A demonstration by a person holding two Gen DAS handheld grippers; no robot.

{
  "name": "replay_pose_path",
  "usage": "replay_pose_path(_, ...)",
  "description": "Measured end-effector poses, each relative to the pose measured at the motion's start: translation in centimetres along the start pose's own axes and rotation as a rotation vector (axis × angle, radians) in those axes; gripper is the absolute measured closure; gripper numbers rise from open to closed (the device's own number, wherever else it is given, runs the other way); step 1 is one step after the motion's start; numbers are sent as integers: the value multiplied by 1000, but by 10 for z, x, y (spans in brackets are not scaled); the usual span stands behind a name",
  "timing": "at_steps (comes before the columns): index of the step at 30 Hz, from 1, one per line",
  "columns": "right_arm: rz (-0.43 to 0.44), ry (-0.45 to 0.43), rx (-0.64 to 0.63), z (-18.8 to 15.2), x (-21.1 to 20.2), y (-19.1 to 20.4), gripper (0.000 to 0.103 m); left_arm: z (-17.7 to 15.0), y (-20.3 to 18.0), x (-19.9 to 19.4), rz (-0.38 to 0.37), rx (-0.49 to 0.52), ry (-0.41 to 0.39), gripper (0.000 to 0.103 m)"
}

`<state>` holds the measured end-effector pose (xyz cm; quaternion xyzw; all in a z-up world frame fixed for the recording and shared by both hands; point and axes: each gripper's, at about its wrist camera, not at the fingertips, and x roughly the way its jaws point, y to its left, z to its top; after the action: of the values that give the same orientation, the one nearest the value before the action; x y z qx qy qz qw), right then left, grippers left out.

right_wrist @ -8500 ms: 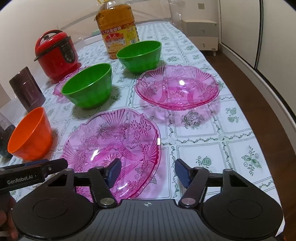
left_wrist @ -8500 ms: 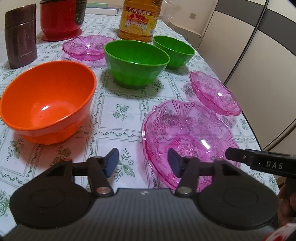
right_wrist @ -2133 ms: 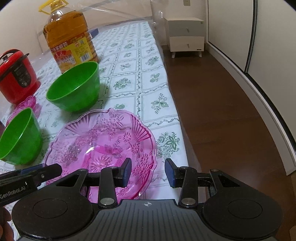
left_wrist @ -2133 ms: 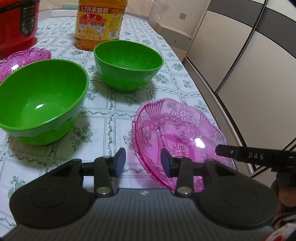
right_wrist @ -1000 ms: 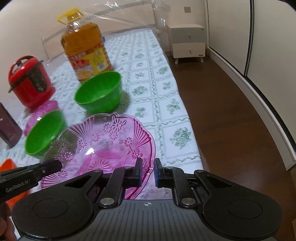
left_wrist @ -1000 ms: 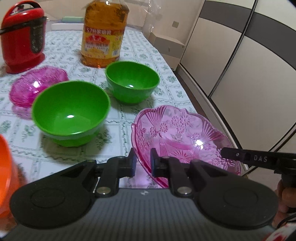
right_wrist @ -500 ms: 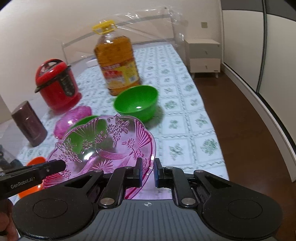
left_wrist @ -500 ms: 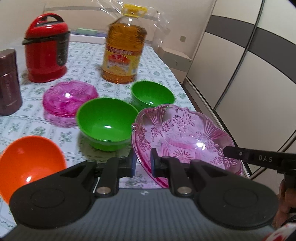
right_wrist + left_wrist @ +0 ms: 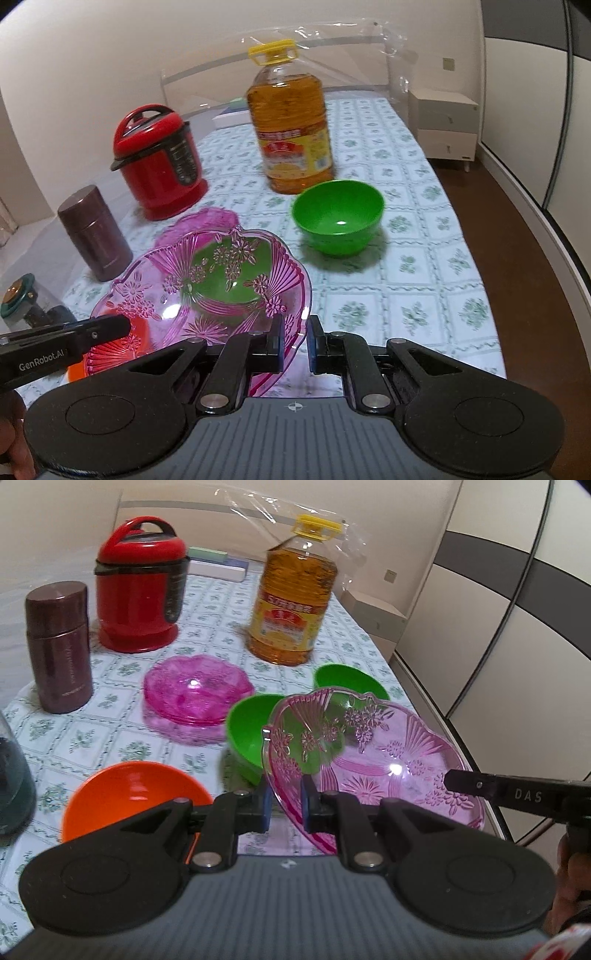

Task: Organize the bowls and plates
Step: 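Carry the pink plate with both grippers toward the pink stack by the thermos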

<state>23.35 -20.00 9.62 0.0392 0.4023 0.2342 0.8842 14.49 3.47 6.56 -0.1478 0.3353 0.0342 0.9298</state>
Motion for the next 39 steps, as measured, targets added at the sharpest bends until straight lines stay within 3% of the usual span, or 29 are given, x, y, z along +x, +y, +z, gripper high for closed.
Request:
replay_pose_path(21, 67, 21, -101, 43, 59, 67, 91, 44, 74, 4, 61, -62, -32, 90)
replay_pose_path(39, 82, 74, -150, 103, 168, 95, 91, 102, 136, 89, 99, -93, 16, 90)
